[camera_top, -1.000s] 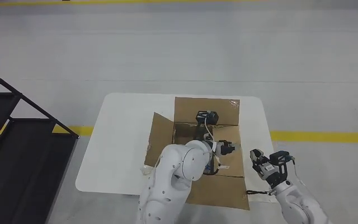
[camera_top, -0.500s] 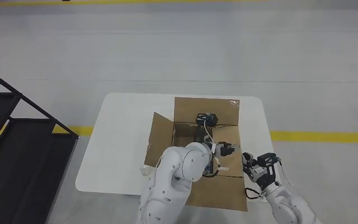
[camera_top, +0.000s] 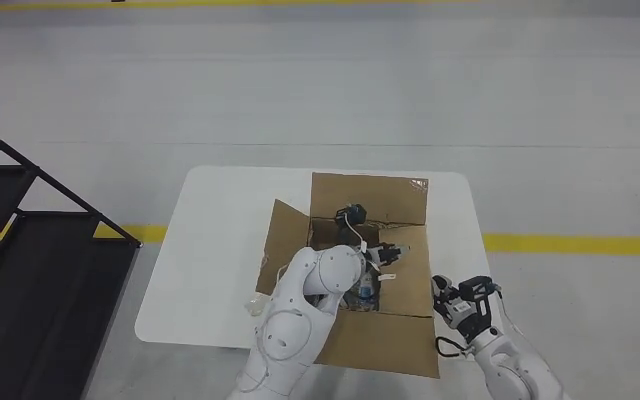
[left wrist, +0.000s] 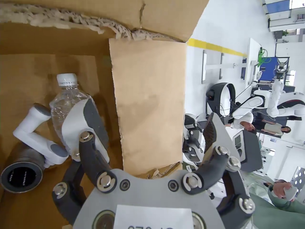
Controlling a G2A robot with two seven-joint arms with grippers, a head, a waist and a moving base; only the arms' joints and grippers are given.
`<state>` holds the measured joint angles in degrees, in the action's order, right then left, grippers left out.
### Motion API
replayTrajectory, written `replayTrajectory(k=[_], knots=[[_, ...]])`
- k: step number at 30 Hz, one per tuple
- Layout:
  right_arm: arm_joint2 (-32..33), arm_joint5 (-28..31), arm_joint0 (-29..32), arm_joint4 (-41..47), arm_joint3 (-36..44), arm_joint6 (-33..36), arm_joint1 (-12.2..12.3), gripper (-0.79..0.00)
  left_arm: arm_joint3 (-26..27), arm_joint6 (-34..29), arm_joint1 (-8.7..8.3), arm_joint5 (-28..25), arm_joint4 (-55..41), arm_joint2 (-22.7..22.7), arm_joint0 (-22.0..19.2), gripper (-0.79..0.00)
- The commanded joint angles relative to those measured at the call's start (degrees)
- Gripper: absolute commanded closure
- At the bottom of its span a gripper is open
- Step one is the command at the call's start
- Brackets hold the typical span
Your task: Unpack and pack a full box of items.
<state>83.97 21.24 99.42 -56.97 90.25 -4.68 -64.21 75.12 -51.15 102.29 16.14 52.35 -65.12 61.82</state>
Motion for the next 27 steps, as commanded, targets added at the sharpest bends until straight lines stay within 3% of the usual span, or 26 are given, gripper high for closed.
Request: replayTrajectory(k=[1, 14, 27], knots=[[-0.1, 0.1, 0.2, 0.0, 0.0, 0.0, 0.0, 0.0, -2.0, 0.7, -0.2, -1.3, -0.2, 0.1, 0.0, -0.785], [-1.9, -0.2, 0.0, 0.1, 0.0, 0.5, -0.4, 0.0, -7.2, 2.1, -0.84, -4.0, -2.3, 1.3, -0.9, -0.785], [-2.7, 0.0, -0.8, 0.1, 0.5, 0.9, -0.6, 0.0, -0.8, -2.1, -1.04, -2.4, -14.1, 1.0, 0.0, -0.785]])
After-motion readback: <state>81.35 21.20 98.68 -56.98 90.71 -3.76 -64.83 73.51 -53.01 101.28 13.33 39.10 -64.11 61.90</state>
